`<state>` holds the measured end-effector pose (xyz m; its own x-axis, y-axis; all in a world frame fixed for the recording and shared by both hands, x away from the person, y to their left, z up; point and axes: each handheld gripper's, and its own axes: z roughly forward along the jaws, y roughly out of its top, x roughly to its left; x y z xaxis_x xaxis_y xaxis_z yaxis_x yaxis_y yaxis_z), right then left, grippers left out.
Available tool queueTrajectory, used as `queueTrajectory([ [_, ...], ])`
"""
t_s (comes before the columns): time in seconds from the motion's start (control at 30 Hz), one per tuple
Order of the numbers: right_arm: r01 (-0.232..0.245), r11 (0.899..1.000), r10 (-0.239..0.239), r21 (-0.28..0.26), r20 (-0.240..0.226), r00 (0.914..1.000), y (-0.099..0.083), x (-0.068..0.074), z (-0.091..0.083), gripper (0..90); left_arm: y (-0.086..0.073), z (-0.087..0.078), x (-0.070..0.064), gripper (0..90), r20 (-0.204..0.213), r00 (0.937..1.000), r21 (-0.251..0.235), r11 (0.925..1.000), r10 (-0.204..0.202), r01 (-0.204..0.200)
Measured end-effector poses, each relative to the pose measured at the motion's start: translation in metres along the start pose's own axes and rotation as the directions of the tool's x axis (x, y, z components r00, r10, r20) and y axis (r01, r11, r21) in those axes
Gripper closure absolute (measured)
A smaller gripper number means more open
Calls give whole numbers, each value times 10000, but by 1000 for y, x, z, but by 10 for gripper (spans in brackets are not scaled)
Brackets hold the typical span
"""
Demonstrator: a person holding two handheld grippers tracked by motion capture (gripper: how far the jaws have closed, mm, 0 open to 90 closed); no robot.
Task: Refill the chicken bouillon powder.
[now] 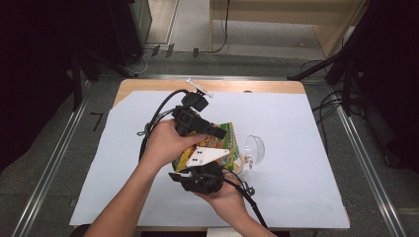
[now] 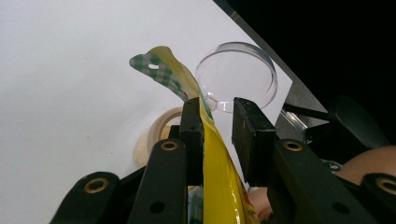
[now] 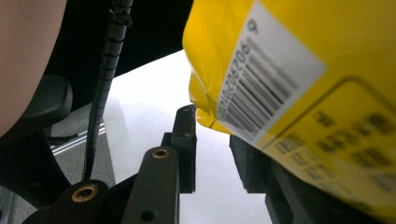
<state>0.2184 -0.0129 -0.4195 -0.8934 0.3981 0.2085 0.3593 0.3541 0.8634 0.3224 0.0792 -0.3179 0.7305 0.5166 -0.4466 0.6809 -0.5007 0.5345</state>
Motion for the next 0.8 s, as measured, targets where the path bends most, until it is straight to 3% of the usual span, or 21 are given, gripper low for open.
queueTrajectory([
  [0.8, -116, 9998, 116, -153, -43, 9999, 1, 3, -1, 764, 0, 0, -3, 759, -242, 9997, 23, 10000, 36, -35],
])
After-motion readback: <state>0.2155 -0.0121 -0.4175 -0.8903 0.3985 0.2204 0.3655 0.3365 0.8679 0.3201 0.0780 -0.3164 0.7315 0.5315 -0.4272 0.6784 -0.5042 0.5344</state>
